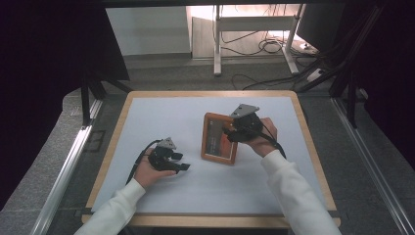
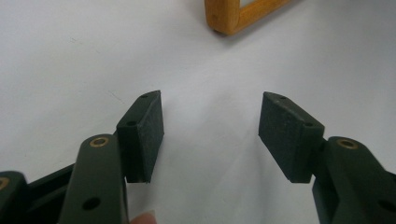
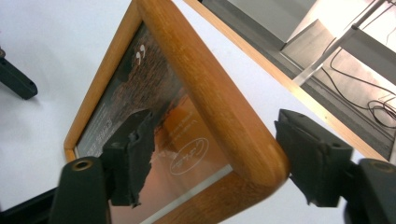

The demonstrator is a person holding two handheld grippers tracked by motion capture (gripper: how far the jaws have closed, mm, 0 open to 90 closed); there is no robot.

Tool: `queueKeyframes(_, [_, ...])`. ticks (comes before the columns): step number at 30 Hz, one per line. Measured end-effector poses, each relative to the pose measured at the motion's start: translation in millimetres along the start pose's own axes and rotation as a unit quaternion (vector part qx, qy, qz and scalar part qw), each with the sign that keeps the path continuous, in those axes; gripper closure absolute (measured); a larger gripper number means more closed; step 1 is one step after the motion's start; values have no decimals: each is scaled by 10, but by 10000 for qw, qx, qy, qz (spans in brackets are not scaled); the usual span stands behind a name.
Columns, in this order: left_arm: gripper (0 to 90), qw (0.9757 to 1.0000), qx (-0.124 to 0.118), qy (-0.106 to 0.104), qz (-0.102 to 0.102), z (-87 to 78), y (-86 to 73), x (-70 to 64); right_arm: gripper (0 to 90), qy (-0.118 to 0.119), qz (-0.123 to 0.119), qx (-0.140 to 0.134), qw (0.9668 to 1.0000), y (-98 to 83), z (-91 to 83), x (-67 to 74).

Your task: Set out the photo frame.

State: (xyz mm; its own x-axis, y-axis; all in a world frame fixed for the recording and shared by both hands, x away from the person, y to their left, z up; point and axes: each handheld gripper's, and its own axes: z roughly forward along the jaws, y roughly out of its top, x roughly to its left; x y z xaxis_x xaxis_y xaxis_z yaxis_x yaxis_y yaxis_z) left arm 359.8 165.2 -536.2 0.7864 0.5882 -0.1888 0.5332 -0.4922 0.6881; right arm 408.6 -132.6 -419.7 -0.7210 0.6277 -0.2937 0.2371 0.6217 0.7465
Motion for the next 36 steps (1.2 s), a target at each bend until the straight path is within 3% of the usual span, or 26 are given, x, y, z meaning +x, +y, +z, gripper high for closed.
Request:
queueKeyframes(6, [396, 10000, 8, 54, 61, -13, 2, -3, 195, -65, 313, -229, 9992, -53, -138, -8])
queueKeyframes(10, [384, 10000, -49, 83, -2, -18, 1, -4, 168, -105, 566, -350, 9977, -185, -303, -20])
queueKeyframes(16, [379, 9997, -102, 191, -58, 0, 15, -10, 167, 48, 988, -521, 9937, -559, -555, 3])
queueKeyframes(21, [387, 9994, -176, 298, -93, 13, 59, -16, 168, 283, 1346, -560, 9889, -946, -717, 117])
queueKeyframes(25, [402, 9988, -264, 378, -136, 32, 108, -11, 168, 349, 1487, -540, 9868, -1114, -760, 162])
queueKeyframes(27, [445, 9987, -265, 410, -140, 51, 142, 0, 169, 351, 1522, -472, 9866, -1246, -774, 179])
queueKeyframes(31, [527, 9983, -319, 473, -83, 77, 227, 15, 169, 309, 1548, -397, 9867, -1321, -772, 172])
queueKeyframes(36, [731, 9982, -301, 523, -41, 150, 326, 58, 169, 259, 1553, -285, 9871, -1411, -744, 169])
